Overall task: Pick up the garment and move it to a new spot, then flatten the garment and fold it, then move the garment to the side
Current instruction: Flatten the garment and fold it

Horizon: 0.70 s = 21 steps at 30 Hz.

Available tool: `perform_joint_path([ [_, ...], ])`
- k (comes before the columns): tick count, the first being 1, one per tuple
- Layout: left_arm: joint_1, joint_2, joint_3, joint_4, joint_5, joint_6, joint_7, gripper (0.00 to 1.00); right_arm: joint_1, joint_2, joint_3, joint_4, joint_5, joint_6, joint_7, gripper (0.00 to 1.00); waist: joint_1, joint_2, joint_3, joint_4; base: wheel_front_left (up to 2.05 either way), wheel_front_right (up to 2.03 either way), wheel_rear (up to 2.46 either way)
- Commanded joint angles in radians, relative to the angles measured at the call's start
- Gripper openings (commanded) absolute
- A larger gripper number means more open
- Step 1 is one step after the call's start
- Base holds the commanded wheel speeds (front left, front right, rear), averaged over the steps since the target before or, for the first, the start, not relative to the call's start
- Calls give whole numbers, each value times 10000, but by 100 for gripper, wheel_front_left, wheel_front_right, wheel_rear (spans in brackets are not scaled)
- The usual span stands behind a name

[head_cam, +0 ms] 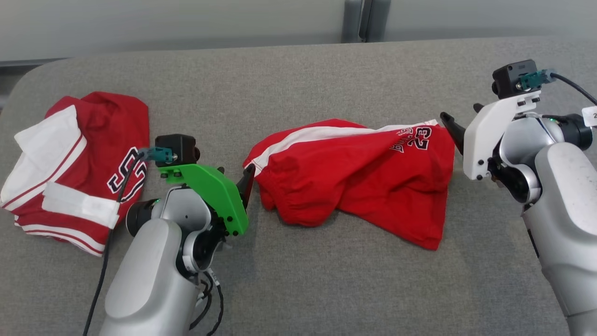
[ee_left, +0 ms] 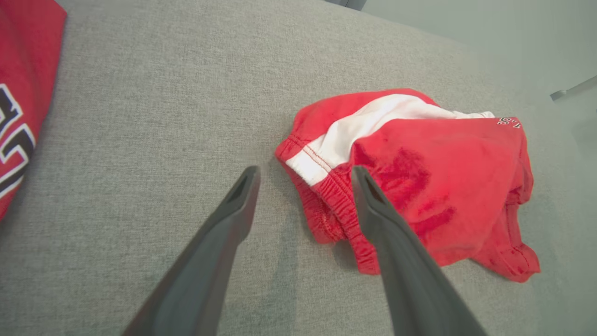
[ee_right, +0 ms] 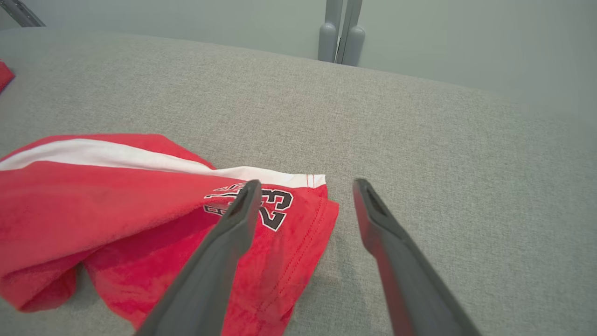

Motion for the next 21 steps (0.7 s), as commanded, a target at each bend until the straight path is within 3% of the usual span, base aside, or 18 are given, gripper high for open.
perform_joint_path([
  [1, -254, -27, -38, 127, 9, 106, 122, 100, -229, -108, 44, 159, 104, -10, 24, 100, -1, 0, 505, 121, 0, 0, 0],
  [9, -1178, -120, -263, 786, -232, 641, 390, 100, -1257, -441, 670, 1013, 28, -10, -152, 100, -1, 0, 1164, 192, 0, 0, 0],
  [21, -1451, -160, -819, 1006, -1081, 970, 523, 96, -2024, -565, 1327, 2073, 349, -10, -773, 100, -1, 0, 1457, 97, 0, 0, 0],
])
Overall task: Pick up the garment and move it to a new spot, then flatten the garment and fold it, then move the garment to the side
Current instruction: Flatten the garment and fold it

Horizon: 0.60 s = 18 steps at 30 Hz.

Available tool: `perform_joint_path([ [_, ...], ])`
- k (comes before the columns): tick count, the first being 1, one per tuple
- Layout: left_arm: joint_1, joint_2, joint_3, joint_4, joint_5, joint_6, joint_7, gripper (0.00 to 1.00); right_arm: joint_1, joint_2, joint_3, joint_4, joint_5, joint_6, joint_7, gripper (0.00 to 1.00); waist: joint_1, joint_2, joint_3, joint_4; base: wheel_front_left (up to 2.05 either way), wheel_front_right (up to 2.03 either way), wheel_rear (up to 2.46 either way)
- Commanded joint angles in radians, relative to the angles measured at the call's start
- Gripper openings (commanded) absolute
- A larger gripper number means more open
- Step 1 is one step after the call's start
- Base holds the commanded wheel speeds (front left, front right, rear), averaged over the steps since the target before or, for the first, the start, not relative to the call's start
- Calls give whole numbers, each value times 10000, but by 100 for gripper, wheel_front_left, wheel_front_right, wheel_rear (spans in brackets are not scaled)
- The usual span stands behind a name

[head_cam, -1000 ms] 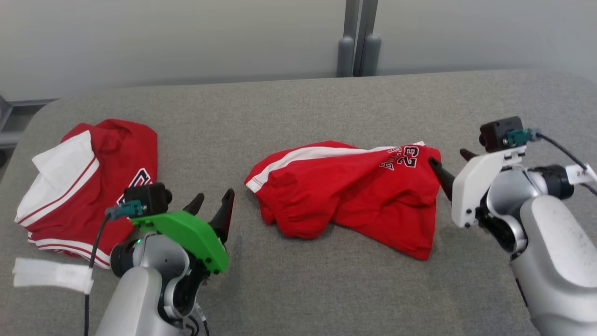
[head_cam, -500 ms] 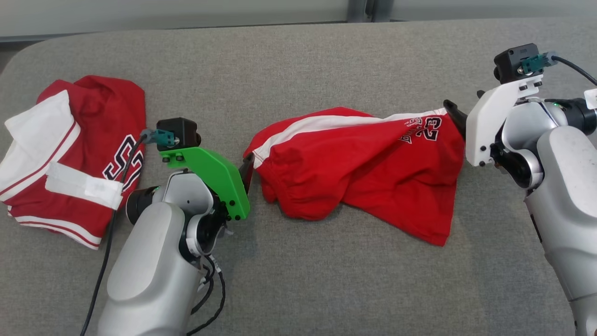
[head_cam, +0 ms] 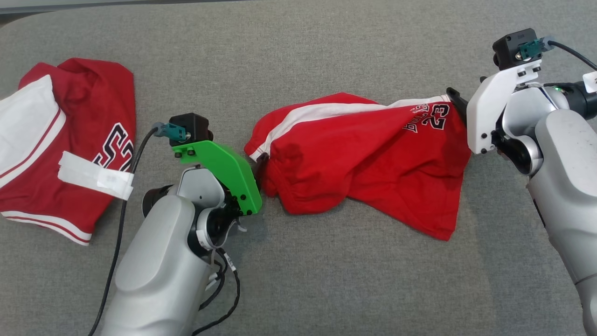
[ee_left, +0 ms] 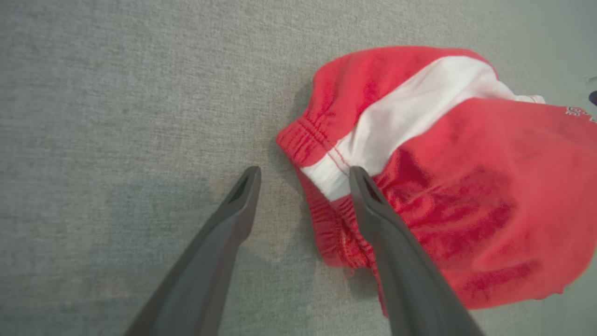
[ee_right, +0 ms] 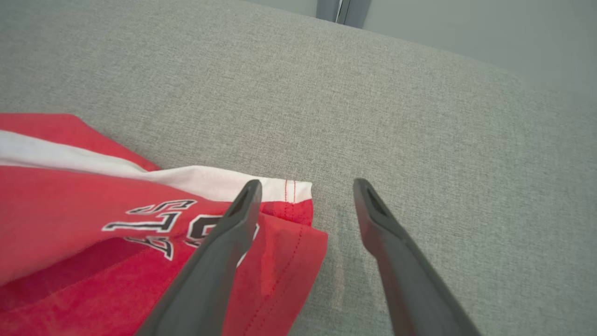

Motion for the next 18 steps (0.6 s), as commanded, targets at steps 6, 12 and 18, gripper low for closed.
perform_joint_path([
  [6, -195, 13, -247, -289, -734, 166, 11, 78, -159, -91, 196, 353, 311, -10, -291, 100, -1, -1, -19, -49, 0, 0, 0],
  [12, -259, 17, -499, -252, -741, 325, -273, 38, -241, -80, 457, 585, 458, -10, -422, 100, -1, -1, 24, -98, 0, 0, 0],
  [18, -344, 55, -645, -251, -610, 235, -418, 0, -494, -46, 135, 1065, 735, -10, -185, 100, -1, -1, 154, -60, 0, 0, 0],
])
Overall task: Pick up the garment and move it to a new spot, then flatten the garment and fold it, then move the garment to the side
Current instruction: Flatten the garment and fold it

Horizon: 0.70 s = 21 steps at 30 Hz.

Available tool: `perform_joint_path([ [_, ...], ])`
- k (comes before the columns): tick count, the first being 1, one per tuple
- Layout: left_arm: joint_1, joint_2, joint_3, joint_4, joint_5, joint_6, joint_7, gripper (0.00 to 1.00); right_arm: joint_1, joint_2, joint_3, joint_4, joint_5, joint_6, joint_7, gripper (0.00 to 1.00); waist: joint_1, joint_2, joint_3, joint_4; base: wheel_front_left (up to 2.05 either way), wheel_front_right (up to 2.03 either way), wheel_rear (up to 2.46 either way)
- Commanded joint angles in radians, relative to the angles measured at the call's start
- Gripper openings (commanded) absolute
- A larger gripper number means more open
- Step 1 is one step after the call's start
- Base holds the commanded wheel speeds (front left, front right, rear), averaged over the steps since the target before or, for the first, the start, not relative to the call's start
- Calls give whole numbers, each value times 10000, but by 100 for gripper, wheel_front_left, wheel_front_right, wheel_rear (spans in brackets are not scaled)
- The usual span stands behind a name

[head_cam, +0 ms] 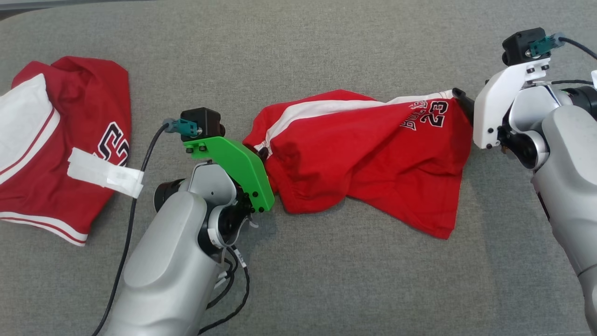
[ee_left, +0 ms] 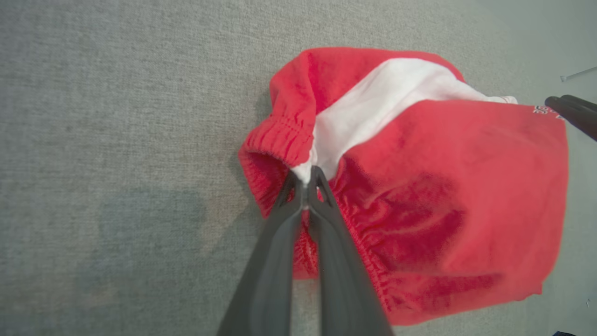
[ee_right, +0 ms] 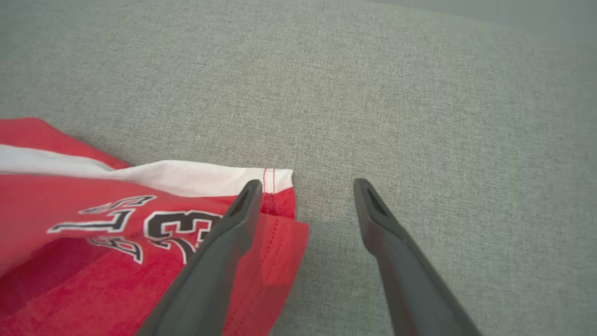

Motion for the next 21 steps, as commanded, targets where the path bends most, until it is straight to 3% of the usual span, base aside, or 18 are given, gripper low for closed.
perform_joint_path([
  [1, -159, 61, -15, 1, 45, -40, -31, 0, -179, 63, -213, 209, 134, -10, 126, 100, -1, -1, 53, 27, 0, 0, 0],
  [8, -214, 96, -135, 23, 77, -70, 30, 0, -733, 462, -984, 1002, 29, -8, 689, 100, -1, -1, 274, 154, 0, 0, 0],
  [17, -262, 86, -244, 78, 17, -97, -33, 0, -999, 532, -893, 1357, -178, -8, 1319, 100, -1, -1, 495, 350, 0, 0, 0],
  [19, -278, 83, -272, 83, 5, -101, -23, 0, -1040, 543, -877, 1436, -168, -8, 1545, 76, -1, -1, 541, 377, 0, 0, 0],
  [20, -288, 80, -288, 85, -8, -104, -19, 0, -1051, 553, -853, 1474, -149, -8, 1688, 50, -1, -1, 564, 392, 0, 0, 0],
  [21, -290, 80, -301, 99, -14, -108, -18, 0, -1066, 542, -827, 1507, -149, -8, 1810, 44, -1, -1, 584, 405, 0, 0, 0],
])
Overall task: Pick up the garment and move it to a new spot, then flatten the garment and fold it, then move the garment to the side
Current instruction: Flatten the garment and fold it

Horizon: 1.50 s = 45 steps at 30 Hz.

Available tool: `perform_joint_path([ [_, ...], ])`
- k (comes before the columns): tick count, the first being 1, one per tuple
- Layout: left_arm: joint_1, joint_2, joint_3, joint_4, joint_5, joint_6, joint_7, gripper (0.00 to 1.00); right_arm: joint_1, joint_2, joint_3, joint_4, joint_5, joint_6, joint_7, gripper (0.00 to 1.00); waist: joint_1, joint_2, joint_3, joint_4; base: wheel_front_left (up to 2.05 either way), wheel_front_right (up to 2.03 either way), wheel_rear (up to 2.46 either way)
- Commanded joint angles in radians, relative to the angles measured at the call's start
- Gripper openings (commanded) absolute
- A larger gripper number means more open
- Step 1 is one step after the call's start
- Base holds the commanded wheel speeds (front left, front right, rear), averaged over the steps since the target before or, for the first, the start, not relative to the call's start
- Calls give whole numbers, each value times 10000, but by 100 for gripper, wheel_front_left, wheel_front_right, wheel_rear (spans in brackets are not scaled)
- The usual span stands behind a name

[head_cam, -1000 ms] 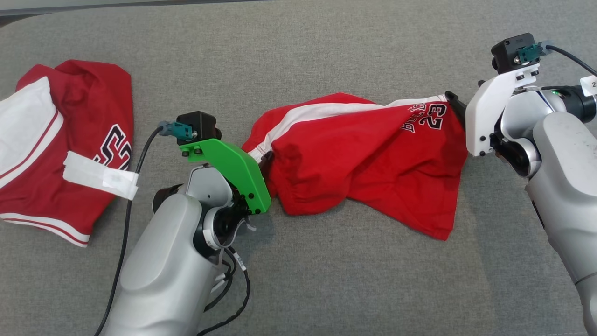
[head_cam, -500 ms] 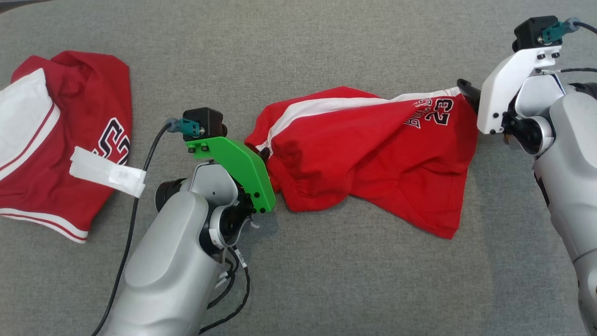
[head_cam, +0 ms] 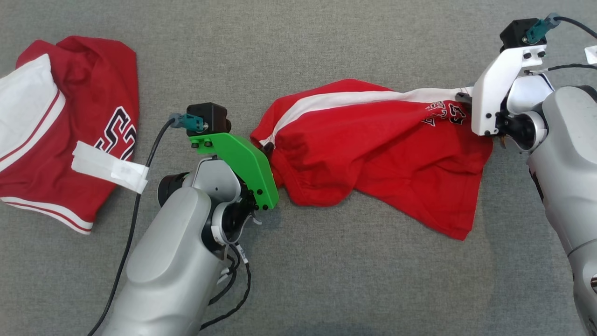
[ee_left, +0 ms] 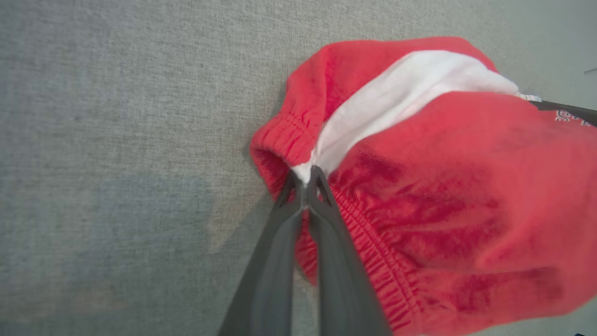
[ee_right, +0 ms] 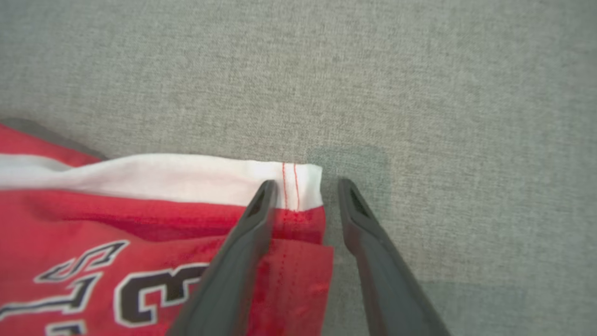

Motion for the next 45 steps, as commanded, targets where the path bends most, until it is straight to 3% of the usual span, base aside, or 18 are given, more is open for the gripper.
perform_joint_path([
  [1, -109, 51, -41, 98, -39, -26, 20, 0, -79, -35, 72, 61, -6, -6, 198, 36, 0, 0, 52, 41, 0, 0, 0],
  [2, -109, 51, -41, 98, -39, -26, 20, 0, -79, -35, 72, 61, -6, -6, 198, 36, 0, 0, 52, 41, 0, 0, 0],
  [4, -117, 49, -61, 122, -65, -24, 5, 0, -33, -55, 126, -2, 46, -6, 294, 3, 0, 0, 66, 59, 0, 0, 0],
  [5, -126, 47, -46, 114, -69, -22, -33, 0, -2, -69, 175, -109, 54, -8, 221, 0, 0, 0, 67, 64, 0, 0, 0],
  [12, -460, 57, 239, 29, -170, -305, -880, 0, 186, -193, 324, -721, 182, -6, -655, 0, 0, 0, -45, -35, 0, 0, 0],
  [17, -1065, 146, 434, -232, -235, -770, -1324, 0, -58, -258, 660, -1372, 542, -8, -1568, 0, 0, 0, -80, -302, 0, 0, 0],
  [22, -2354, 271, 982, -131, -270, -864, -1825, 0, -985, -408, 907, -1835, 695, -8, -2932, 0, 0, 0, 215, -679, 0, 0, 0],
  [28, -3912, 373, 1989, -77, -1484, -1595, -1579, 0, -2646, -387, 1072, -1778, 526, -8, -4070, 0, 0, 0, 782, -1101, 0, 0, 0],
  [34, -5182, 418, 3036, -150, -2603, -2002, -1659, 0, -4531, -89, 1146, -1451, -162, -10, -5481, 0, 0, 0, 1297, -1425, 0, 0, 0],
  [41, -6406, 621, 3649, -141, -2072, -2237, -3287, 0, -6455, 283, 1000, -821, -1665, -10, -7702, 0, 0, 0, 1460, -1549, 0, 0, 0],
  [45, -6821, 760, 3696, -79, -1605, -2324, -4183, 0, -6950, 358, 978, -549, -2226, -10, -8315, 0, 0, 0, 1395, -1512, 0, 0, 0],
])
